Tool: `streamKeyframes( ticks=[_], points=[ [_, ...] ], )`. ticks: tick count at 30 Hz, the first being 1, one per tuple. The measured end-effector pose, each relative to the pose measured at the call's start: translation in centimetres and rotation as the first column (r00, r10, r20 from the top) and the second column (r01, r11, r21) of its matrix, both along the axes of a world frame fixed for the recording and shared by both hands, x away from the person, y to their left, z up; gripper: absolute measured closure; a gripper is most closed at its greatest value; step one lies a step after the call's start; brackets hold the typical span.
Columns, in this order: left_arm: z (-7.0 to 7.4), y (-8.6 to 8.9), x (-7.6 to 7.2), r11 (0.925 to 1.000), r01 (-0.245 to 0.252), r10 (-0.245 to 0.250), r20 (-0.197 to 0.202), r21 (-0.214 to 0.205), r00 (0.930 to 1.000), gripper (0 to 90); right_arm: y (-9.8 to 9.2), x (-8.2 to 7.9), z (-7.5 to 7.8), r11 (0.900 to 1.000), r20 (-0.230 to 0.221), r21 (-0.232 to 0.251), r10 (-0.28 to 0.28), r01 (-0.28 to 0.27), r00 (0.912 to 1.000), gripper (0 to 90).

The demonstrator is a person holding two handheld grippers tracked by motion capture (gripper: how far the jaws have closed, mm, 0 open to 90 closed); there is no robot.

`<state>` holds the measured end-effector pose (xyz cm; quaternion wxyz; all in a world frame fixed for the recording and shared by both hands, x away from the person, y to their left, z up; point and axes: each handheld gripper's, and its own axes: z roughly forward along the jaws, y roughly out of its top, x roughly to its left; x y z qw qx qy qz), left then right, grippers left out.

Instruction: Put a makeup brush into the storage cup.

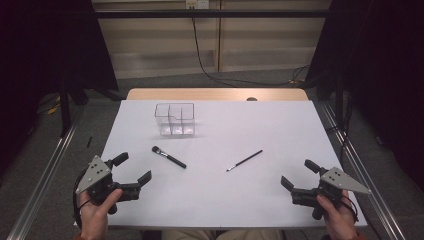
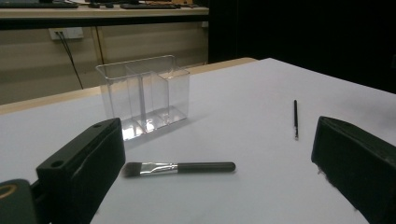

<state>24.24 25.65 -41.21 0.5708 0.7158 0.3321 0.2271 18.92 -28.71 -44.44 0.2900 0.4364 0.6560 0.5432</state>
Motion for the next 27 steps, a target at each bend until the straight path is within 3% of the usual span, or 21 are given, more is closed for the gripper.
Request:
streamKeyframes(
  ticks=[10,15,21,22,27],
  points=[
    [0.1,-1.1,2.0,0.9990,0.044,-0.044,-0.003,-0.002,0.9990,2.7,0.0,0.2,-0.1,1.0000,-0.004,-0.003,0.005,-0.005,1.0000,0.0],
    [0.4,-1.6,3.2,0.9987,0.051,-0.051,0.015,-0.006,0.9986,2.5,0.0,0.2,0.0,1.0000,-0.003,-0.004,0.006,-0.006,1.0000,0.0],
    [0.5,-1.9,4.5,0.9970,0.067,-0.066,0.022,-0.038,0.9976,3.0,0.0,0.2,-0.1,1.0000,-0.005,-0.005,0.007,-0.007,1.0000,0.0],
    [0.5,-2.1,4.7,0.9975,0.067,-0.066,0.026,-0.020,0.9974,3.1,0.0,0.2,-0.1,1.0000,-0.004,-0.006,0.007,-0.007,1.0000,0.0],
    [0.4,-2.5,5.3,0.9962,0.083,-0.082,0.027,-0.029,0.9963,2.8,0.0,0.2,-0.1,1.0000,-0.007,0.003,0.006,-0.006,1.0000,0.0]
  ],
)
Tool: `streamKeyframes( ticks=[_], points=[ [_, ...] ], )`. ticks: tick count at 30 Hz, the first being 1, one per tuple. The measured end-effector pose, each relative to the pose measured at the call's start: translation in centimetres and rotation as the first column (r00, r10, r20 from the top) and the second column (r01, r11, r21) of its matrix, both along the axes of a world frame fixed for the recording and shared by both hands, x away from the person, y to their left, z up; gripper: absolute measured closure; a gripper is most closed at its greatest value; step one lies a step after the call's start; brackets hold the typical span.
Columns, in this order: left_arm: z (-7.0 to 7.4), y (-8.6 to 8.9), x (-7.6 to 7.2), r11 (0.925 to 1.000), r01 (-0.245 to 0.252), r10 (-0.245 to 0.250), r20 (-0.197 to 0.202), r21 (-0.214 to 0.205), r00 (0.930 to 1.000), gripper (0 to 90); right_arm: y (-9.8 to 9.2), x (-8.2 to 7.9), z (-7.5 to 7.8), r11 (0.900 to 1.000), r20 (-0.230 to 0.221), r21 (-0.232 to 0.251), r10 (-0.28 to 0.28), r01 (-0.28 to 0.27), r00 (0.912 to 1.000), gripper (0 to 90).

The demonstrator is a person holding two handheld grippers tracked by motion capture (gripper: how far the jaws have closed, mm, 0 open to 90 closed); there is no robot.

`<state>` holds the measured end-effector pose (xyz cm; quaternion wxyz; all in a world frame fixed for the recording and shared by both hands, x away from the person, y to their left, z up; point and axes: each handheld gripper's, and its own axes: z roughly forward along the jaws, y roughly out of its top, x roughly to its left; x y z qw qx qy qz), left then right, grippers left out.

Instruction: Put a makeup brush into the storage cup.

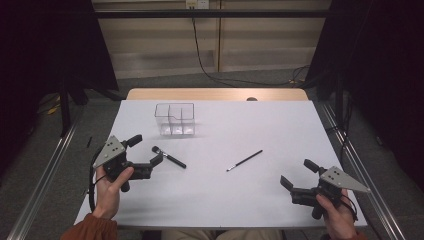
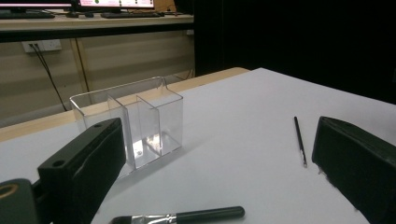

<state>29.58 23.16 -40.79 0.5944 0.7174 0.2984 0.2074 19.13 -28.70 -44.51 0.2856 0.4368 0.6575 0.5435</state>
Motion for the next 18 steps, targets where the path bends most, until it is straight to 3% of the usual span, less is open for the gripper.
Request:
streamKeyframes(
  ticks=[3,11,18],
  points=[
    [0.2,-0.4,0.6,0.9993,0.004,-0.004,0.014,0.037,0.9999,2.7,0.0,0.0,0.0,1.0000,-0.002,-0.002,0.000,0.000,1.0000,0.0],
    [1.6,-1.4,2.1,0.9995,0.004,-0.004,0.008,0.033,1.0000,1.9,0.0,0.0,0.0,0.9999,-0.002,-0.009,0.006,-0.006,1.0000,0.0],
    [1.1,-2.1,2.9,0.9978,0.028,-0.029,0.005,0.060,0.9996,1.7,0.0,-0.1,0.0,1.0000,0.000,-0.007,0.002,-0.002,1.0000,0.0]
  ],
)
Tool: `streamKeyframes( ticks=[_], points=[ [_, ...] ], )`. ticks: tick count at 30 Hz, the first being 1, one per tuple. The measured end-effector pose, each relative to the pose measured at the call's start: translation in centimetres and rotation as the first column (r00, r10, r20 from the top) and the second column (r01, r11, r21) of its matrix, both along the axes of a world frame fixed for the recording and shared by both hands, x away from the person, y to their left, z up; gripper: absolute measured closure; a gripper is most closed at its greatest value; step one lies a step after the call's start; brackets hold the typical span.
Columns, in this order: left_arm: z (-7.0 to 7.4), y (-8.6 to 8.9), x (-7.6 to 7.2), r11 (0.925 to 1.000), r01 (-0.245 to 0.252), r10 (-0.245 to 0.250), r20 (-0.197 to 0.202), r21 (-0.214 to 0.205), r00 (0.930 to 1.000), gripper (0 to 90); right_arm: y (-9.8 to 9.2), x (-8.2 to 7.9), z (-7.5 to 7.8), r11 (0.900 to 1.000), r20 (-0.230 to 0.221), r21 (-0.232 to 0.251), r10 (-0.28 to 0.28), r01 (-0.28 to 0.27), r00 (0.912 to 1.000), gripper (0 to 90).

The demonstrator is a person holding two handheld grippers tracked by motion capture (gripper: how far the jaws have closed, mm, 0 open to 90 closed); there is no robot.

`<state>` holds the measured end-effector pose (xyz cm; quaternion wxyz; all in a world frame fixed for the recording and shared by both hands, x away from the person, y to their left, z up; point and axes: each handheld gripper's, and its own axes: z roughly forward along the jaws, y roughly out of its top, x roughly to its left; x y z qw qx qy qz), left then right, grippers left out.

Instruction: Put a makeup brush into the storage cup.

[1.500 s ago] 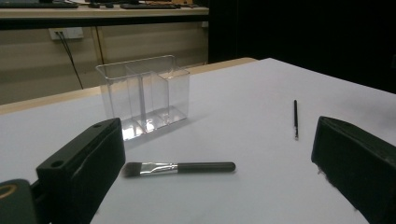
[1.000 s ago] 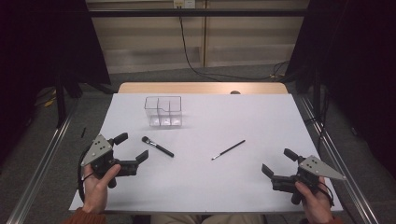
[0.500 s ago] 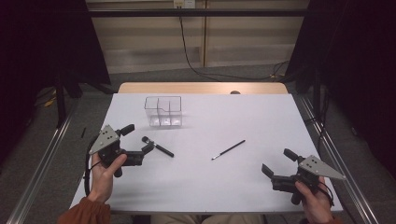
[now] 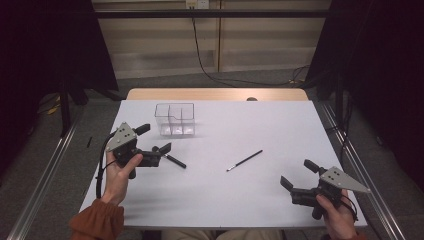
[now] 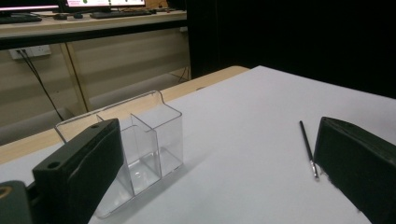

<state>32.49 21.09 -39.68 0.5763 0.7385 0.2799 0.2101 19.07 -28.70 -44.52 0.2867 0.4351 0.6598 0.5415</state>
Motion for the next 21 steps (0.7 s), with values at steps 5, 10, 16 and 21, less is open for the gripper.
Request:
streamKeyframes(
  ticks=[5,10,16,21],
  points=[
    [-0.2,-0.4,0.7,1.0000,0.008,-0.008,-0.008,0.000,0.9999,1.6,0.0,0.0,0.0,1.0000,-0.001,-0.005,0.002,-0.002,1.0000,0.0],
    [0.1,-1.0,1.6,0.9999,0.011,-0.011,-0.003,0.012,0.9999,1.7,0.0,0.1,0.0,1.0000,-0.002,-0.005,0.004,-0.004,1.0000,0.0],
    [0.4,-1.5,2.6,0.9997,0.003,-0.003,-0.019,0.022,0.9998,1.6,0.0,0.1,0.0,1.0000,-0.001,0.006,0.002,-0.002,1.0000,0.0],
    [0.4,-1.7,3.3,0.9978,0.026,-0.023,-0.050,0.061,0.9985,1.8,-0.1,0.0,0.0,1.0000,-0.003,0.004,0.001,-0.001,1.0000,0.0]
  ],
)
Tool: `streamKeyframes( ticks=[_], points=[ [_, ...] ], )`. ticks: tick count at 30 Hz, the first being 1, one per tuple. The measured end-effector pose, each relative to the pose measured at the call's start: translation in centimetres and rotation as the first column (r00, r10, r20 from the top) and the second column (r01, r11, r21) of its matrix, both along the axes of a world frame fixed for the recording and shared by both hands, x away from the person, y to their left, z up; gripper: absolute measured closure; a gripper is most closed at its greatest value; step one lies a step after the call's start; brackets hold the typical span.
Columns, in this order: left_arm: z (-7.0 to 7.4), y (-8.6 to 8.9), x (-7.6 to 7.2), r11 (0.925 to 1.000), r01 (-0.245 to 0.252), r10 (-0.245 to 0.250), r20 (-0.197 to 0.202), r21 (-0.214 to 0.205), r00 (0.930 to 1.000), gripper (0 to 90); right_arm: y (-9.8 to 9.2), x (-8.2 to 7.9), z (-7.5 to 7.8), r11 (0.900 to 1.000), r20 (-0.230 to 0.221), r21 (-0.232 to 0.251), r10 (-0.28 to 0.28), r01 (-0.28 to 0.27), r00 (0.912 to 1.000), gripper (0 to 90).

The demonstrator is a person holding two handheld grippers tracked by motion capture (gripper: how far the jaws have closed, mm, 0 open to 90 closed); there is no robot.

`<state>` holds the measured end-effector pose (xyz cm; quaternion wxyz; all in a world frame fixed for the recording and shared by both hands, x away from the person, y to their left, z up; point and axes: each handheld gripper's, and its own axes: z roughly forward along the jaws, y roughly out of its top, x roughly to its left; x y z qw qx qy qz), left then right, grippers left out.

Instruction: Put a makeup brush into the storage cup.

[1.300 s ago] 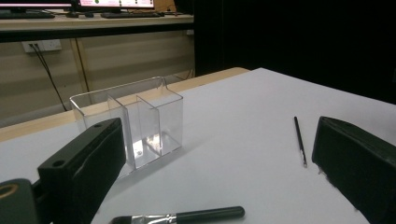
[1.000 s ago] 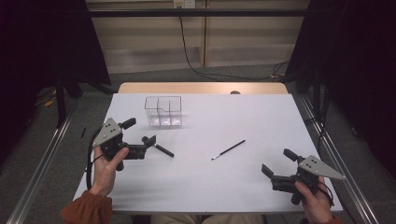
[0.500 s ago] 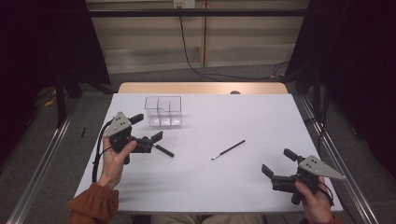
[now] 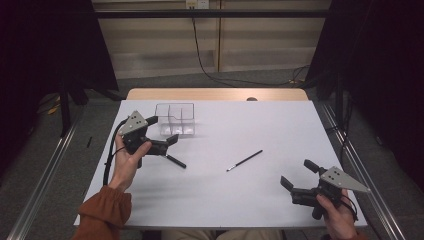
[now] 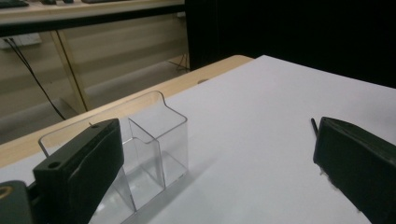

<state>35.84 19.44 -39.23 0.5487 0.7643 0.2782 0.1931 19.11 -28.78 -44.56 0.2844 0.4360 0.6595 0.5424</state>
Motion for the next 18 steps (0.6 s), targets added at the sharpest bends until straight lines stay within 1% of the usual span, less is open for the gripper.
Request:
streamKeyframes(
  ticks=[1,2,3,5,7,9,11,12,13,14,15,16,18],
  points=[
    [0.0,0.0,0.2,0.9996,0.009,-0.008,-0.013,0.029,0.9999,1.7,0.0,0.0,0.0,1.0000,0.001,-0.001,0.000,0.000,1.0000,0.0],
    [0.0,0.0,0.2,0.9996,0.009,-0.008,-0.013,0.029,0.9999,1.8,0.0,0.0,0.0,1.0000,0.001,-0.001,0.000,0.000,1.0000,0.0],
    [0.0,0.0,0.4,0.9979,0.008,-0.007,-0.015,0.064,0.9999,1.8,0.0,0.0,0.0,1.0000,0.001,0.000,0.000,0.000,1.0000,0.0],
    [0.0,0.1,0.6,0.9967,0.009,-0.007,-0.020,0.080,0.9998,1.7,0.0,0.0,0.0,1.0000,0.000,-0.004,0.001,-0.001,1.0000,0.0],
    [0.0,0.2,0.9,0.9948,0.012,-0.008,-0.037,0.101,0.9993,1.7,0.0,0.0,0.0,1.0000,-0.001,-0.002,0.002,-0.002,1.0000,0.0],
    [-0.1,0.2,1.0,0.9915,0.027,-0.020,-0.052,0.127,0.9985,2.3,0.0,0.0,0.0,1.0000,0.000,-0.003,0.001,-0.001,1.0000,0.0],
    [-0.3,0.1,1.0,0.9866,0.030,-0.022,-0.052,0.161,0.9984,2.4,0.0,0.0,0.0,1.0000,-0.001,-0.003,0.001,-0.001,1.0000,0.0],
    [-0.3,0.1,1.1,0.9840,0.039,-0.029,-0.062,0.174,0.9976,2.4,0.0,0.0,0.0,1.0000,-0.001,-0.003,0.001,-0.001,1.0000,0.0],
    [-0.4,0.0,1.1,0.9837,0.054,-0.041,-0.080,0.171,0.9959,2.7,0.0,0.0,0.0,1.0000,-0.001,-0.005,0.002,-0.002,1.0000,0.0],
    [-0.4,0.0,1.1,0.9799,0.066,-0.049,-0.094,0.188,0.9944,2.9,0.0,0.0,0.0,1.0000,-0.003,-0.006,0.002,-0.002,1.0000,0.0],
    [-0.5,-0.1,1.2,0.9745,0.077,-0.057,-0.101,0.211,0.9932,3.8,0.0,0.0,0.0,1.0000,-0.003,-0.007,0.004,-0.004,1.0000,0.0],
    [-0.5,-0.2,1.2,0.9713,0.082,-0.059,-0.108,0.223,0.9924,3.8,0.0,0.0,0.0,1.0000,-0.003,-0.007,0.004,-0.004,1.0000,0.0],
    [-0.7,-0.3,1.3,0.9634,0.101,-0.069,-0.133,0.248,0.9887,3.9,0.0,0.0,0.0,1.0000,-0.002,-0.006,0.005,-0.005,1.0000,0.0]
  ],
)
